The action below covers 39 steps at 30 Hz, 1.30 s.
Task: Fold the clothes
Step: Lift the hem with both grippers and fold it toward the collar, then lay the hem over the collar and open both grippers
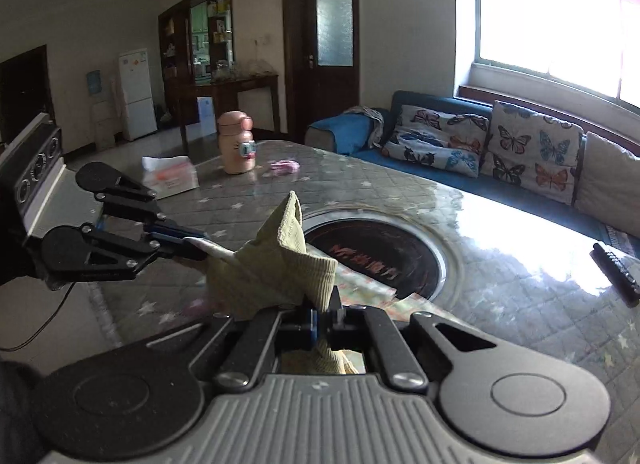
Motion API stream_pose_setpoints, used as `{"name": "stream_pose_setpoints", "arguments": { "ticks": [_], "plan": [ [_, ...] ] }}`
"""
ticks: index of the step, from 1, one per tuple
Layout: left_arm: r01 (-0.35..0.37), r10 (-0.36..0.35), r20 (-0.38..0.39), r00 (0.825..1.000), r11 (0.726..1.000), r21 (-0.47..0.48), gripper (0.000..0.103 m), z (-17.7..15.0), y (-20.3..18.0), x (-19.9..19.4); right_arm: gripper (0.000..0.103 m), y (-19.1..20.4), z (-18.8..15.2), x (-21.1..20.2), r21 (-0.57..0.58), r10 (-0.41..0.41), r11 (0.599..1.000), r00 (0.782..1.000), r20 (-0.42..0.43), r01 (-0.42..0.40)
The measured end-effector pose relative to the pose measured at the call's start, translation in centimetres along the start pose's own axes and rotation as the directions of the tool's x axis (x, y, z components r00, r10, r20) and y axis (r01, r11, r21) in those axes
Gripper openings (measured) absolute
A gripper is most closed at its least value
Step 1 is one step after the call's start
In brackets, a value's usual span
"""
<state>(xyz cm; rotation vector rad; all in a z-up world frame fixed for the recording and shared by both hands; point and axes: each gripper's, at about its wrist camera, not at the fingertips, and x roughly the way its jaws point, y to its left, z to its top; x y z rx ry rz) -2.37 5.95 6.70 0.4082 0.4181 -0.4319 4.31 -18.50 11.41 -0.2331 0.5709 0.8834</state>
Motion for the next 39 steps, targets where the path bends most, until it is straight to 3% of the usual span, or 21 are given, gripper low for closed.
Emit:
{"name": "stream_pose_setpoints", "arguments": {
  "ticks": [8, 13, 18, 20, 23, 27, 31, 33, 35, 39],
  "plan": [
    [-0.012, 0.004, -0.096, 0.995, 0.996, -0.085, 0.007, -0.3, 4.5, 7.7, 0.003, -5.7, 2.8, 8.0, 0.017, -0.004, 1.000, 0.996, -0.090, 0.006],
    [-0.029, 0.003, -0.191, 0.982, 0.990, -0.135, 0.007, -1.9, 6.5, 12.9, 0.005, -8.4, 1.9, 14.0, 0.072, -0.028, 0.997, 0.988, -0.152, 0.040],
    [-0.056, 0.014, -0.243, 0.970, 0.984, -0.167, 0.011, -3.4, 6.8, 15.1, 0.014, -10.2, -0.1, 16.9, 0.144, -0.065, 0.985, 0.981, -0.182, 0.092],
    [-0.070, 0.028, -0.242, 0.970, 0.983, -0.167, 0.013, -3.3, 6.9, 15.2, 0.020, -10.5, -0.9, 16.2, 0.170, -0.105, 0.976, 0.980, -0.170, 0.134],
    [-0.099, 0.055, -0.242, 0.969, 0.980, -0.171, 0.021, -3.3, 7.3, 15.3, 0.020, -10.1, -2.2, 14.2, 0.186, -0.146, 0.967, 0.977, -0.156, 0.175],
    [-0.134, 0.084, -0.258, 0.962, 0.975, -0.180, 0.031, -3.4, 7.7, 15.5, 0.022, -9.7, -3.9, 12.2, 0.223, -0.146, 0.958, 0.976, -0.159, 0.180],
    [-0.184, 0.128, -0.279, 0.952, 0.966, -0.183, 0.031, -3.4, 8.2, 15.9, 0.024, -10.8, -6.5, 11.7, 0.304, -0.182, 0.922, 0.963, -0.199, 0.238],
    [-0.217, 0.156, -0.295, 0.943, 0.958, -0.188, 0.031, -3.5, 8.7, 16.0, 0.016, -11.6, -7.1, 11.6, 0.337, -0.196, 0.908, 0.964, -0.183, 0.248],
    [-0.250, 0.185, -0.307, 0.933, 0.950, -0.189, 0.031, -3.4, 9.2, 15.7, 0.016, -11.8, -6.9, 11.3, 0.344, -0.213, 0.901, 0.960, -0.182, 0.266],
    [-0.252, 0.192, -0.267, 0.944, 0.944, -0.213, 0.033, -2.3, 9.3, 14.1, 0.017, -10.8, -5.6, 11.1, 0.309, -0.235, 0.912, 0.961, -0.146, 0.270]
  ]
}}
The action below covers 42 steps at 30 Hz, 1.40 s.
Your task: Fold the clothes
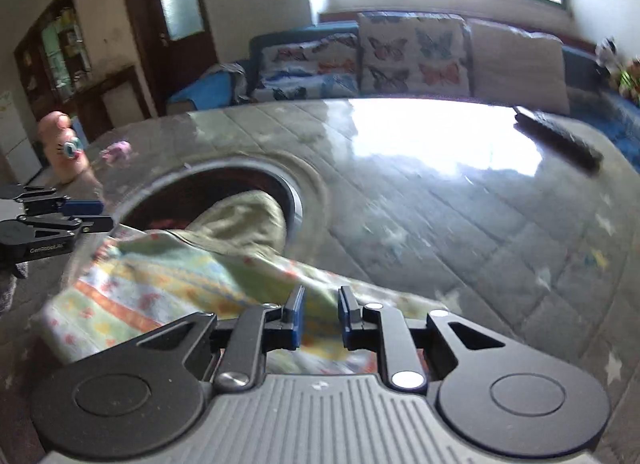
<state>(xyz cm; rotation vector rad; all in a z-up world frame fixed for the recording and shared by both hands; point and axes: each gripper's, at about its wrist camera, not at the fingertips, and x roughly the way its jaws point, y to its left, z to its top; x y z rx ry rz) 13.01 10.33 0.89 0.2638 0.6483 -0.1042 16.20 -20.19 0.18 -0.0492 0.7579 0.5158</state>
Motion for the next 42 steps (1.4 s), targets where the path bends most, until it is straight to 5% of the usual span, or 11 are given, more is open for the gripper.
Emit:
{"name": "stream_pose_setpoints", "arguments": {
  "ticks": [8, 13, 30, 42],
  "plan": [
    [0.211, -0.211, 0.059, 0.976, 0.977, 0.006, 0.034, 2.3, -4.2, -1.7, 0.018, 3.5, 1.2, 2.2, -0.067, 0.082, 0.994, 0.997, -0.011, -0.082],
    [0.290, -0.290, 0.014, 0.957, 0.957, 0.002, 0.034, 3.3, -6.4, 0.8, 0.018, 4.4, 1.6, 4.2, -0.084, 0.073, 0.994, 0.997, -0.024, -0.074],
    [0.281, -0.285, -0.076, 0.955, 0.958, -0.064, 0.034, 3.1, -6.2, 4.6, 0.023, 6.6, 0.4, 2.9, -0.173, 0.119, 0.978, 0.993, -0.014, -0.119],
    [0.273, -0.276, -0.093, 0.957, 0.961, -0.040, 0.035, 3.4, -6.4, 4.8, 0.024, 13.9, -2.9, 0.7, -0.391, 0.232, 0.889, 0.971, -0.058, -0.236]
  ]
}}
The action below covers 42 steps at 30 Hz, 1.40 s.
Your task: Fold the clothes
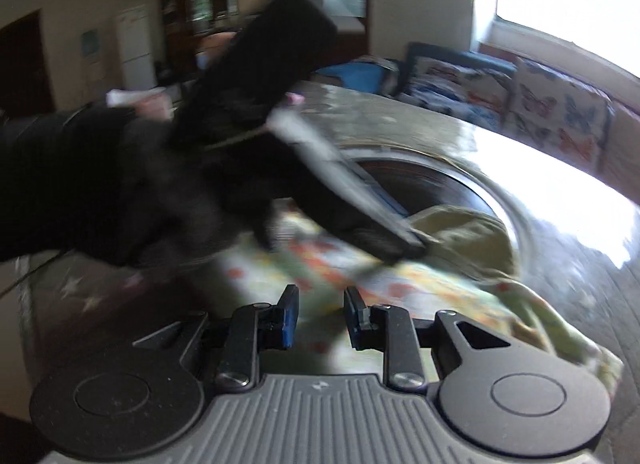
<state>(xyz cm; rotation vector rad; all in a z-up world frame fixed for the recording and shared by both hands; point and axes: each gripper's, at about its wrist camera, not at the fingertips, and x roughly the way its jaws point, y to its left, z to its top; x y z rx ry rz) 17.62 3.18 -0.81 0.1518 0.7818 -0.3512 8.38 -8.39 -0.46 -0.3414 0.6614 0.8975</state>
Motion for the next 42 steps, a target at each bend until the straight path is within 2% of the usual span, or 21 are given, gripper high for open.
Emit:
{"name": "stream_pose_setpoints", "arguments": {
  "ticks": [5, 8, 12, 19, 22, 29, 33, 35, 38, 42],
  "plan": [
    [-0.017, 0.017, 0.011, 1.000, 1.000, 0.001, 0.035, -0.1, 0.0, -0.3, 0.024, 2.8, -0.4, 0.6, -0.082, 0.003, 0.997, 1.000, 0.017, -0.002],
    [-0.028, 0.028, 0.032, 0.999, 1.000, -0.006, 0.034, -0.5, 0.2, -1.4, 0.026, 2.4, -0.3, -0.3, -0.042, 0.013, 0.999, 0.999, 0.032, -0.012],
    [-0.041, 0.042, 0.075, 0.996, 0.999, -0.009, 0.034, -1.5, 0.3, -3.9, 0.026, 1.6, -0.9, -2.0, -0.002, -0.023, 1.000, 0.999, 0.041, 0.023],
    [-0.036, 0.036, 0.119, 0.992, 0.999, 0.003, 0.033, -5.2, -1.1, -8.0, 0.026, 0.6, -2.6, -3.7, 0.065, -0.061, 0.996, 0.998, 0.025, 0.059],
    [-0.036, 0.037, 0.112, 0.993, 0.999, -0.008, 0.026, -6.9, -1.7, -8.7, 0.027, 0.4, -3.3, -3.9, 0.082, -0.056, 0.995, 0.998, 0.012, 0.055],
    [-0.074, 0.078, 0.109, 0.991, 0.996, -0.042, 0.026, -9.1, -1.5, -9.2, 0.030, 0.3, -4.6, -3.8, 0.092, -0.058, 0.994, 0.998, -0.006, 0.058],
    [-0.079, 0.084, 0.110, 0.990, 0.996, -0.048, 0.026, -9.1, -1.4, -9.4, 0.032, 0.3, -3.9, -4.6, 0.092, -0.057, 0.994, 0.998, 0.028, 0.054],
    [-0.083, 0.089, 0.110, 0.990, 0.995, -0.052, 0.027, -9.1, -1.6, -9.4, 0.042, 0.2, -3.5, -4.7, 0.091, -0.061, 0.994, 0.997, 0.046, 0.057],
    [-0.093, 0.101, 0.107, 0.989, 0.993, -0.076, 0.033, -9.2, -1.5, -9.3, 0.049, -0.2, -3.2, -3.8, 0.109, -0.084, 0.991, 0.996, 0.044, 0.079],
    [-0.102, 0.113, 0.102, 0.988, 0.989, -0.104, 0.045, -9.2, -1.3, -9.4, 0.052, -0.9, -4.1, -3.0, 0.149, -0.077, 0.986, 0.997, 0.004, 0.075]
  ]
}}
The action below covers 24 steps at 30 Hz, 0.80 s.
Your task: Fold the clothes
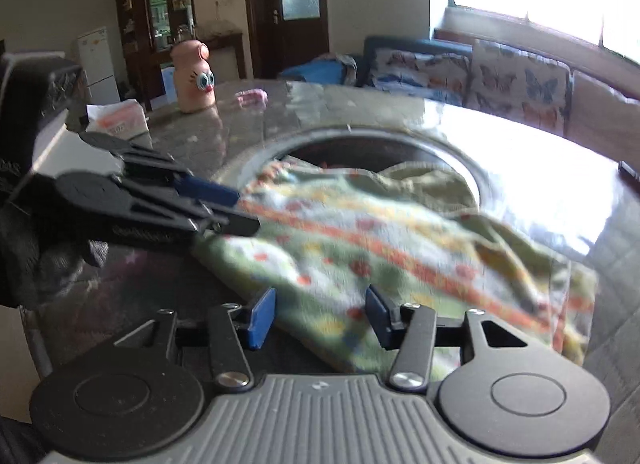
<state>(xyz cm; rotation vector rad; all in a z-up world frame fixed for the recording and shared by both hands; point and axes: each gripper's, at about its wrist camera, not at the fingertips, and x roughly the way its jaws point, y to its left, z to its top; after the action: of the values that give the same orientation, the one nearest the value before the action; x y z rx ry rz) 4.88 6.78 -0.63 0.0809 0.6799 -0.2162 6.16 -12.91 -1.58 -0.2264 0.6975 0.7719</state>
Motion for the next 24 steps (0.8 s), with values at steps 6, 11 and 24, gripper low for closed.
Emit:
{"name": "stream_pose_setpoints", "arguments": {
  "ticks": [6, 11, 24],
  "plan": [
    [-0.013, 0.013, 0.000, 1.000, 1.000, -0.025, 0.072, 0.0, 0.1, 0.0, 0.075, -0.3, -0.3, -1.3, 0.007, -0.016, 1.000, 1.000, 0.027, 0.016],
    [-0.032, 0.032, 0.003, 0.999, 0.999, -0.041, 0.091, -0.1, 0.2, -0.2, 0.083, -1.4, -1.1, -2.1, 0.075, -0.047, 0.996, 0.998, 0.035, 0.044],
    [-0.048, 0.049, 0.010, 0.999, 0.997, -0.060, 0.103, -0.3, 0.6, -0.7, 0.091, -3.5, -3.3, -3.0, 0.162, -0.082, 0.984, 0.997, 0.011, 0.079]
  ]
}}
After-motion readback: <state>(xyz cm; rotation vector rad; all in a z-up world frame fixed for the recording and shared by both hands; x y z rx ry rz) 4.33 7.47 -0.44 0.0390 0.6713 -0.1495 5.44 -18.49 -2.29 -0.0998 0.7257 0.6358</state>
